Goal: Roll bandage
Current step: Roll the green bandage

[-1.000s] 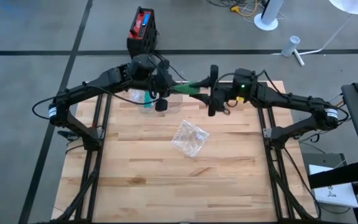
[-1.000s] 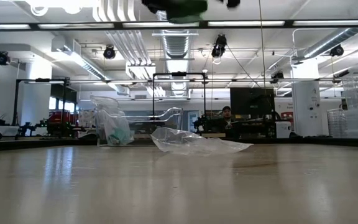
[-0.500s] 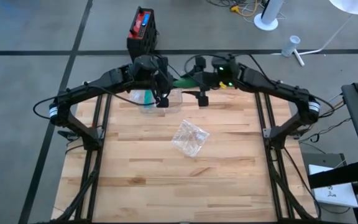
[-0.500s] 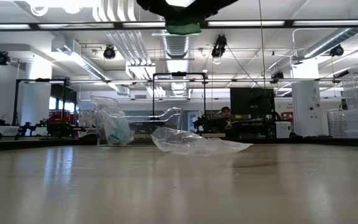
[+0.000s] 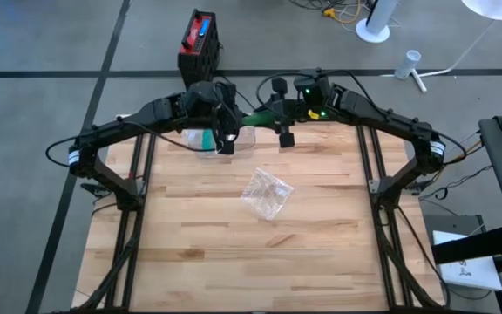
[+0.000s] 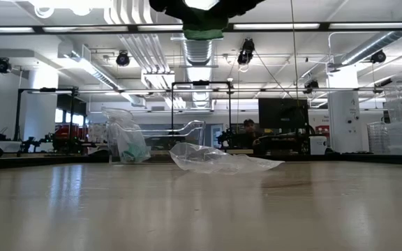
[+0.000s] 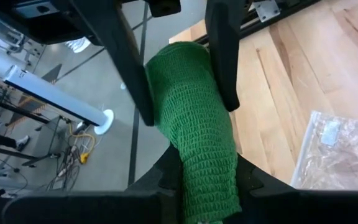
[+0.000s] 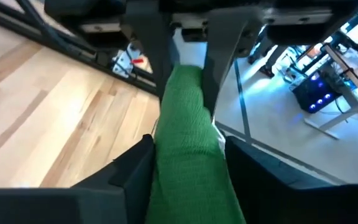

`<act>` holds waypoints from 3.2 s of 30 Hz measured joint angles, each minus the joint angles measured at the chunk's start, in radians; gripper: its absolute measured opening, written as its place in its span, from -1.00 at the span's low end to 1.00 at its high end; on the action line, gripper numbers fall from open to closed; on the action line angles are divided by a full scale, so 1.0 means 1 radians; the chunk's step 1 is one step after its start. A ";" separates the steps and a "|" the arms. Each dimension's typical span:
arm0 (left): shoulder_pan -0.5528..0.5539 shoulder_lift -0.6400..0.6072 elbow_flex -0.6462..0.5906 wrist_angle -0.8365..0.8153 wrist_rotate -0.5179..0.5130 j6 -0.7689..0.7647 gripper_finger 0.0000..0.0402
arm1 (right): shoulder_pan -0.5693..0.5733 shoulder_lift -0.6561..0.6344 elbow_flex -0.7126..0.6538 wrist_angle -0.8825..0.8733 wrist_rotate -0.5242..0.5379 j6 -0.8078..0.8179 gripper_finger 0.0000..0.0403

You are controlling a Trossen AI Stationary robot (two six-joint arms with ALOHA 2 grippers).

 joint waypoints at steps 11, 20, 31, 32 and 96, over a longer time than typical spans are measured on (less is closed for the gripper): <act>-0.002 -0.002 0.000 0.016 -0.001 -0.005 -0.76 | 0.000 -0.003 0.000 -0.031 0.024 -0.069 -0.22; -0.004 -0.002 0.000 0.015 0.007 -0.063 -0.49 | 0.006 -0.002 0.000 -0.048 0.126 -0.291 -0.47; 0.015 -0.009 0.030 -0.107 -0.074 -0.335 0.06 | 0.040 0.003 -0.006 -0.009 0.280 -0.612 -0.82; 0.023 -0.008 0.042 -0.114 -0.074 -0.358 0.09 | 0.044 0.003 -0.006 -0.005 0.289 -0.635 -0.82; 0.164 0.127 0.112 -0.142 0.434 -0.508 0.12 | 0.257 0.006 -0.047 0.087 0.599 -1.045 -0.66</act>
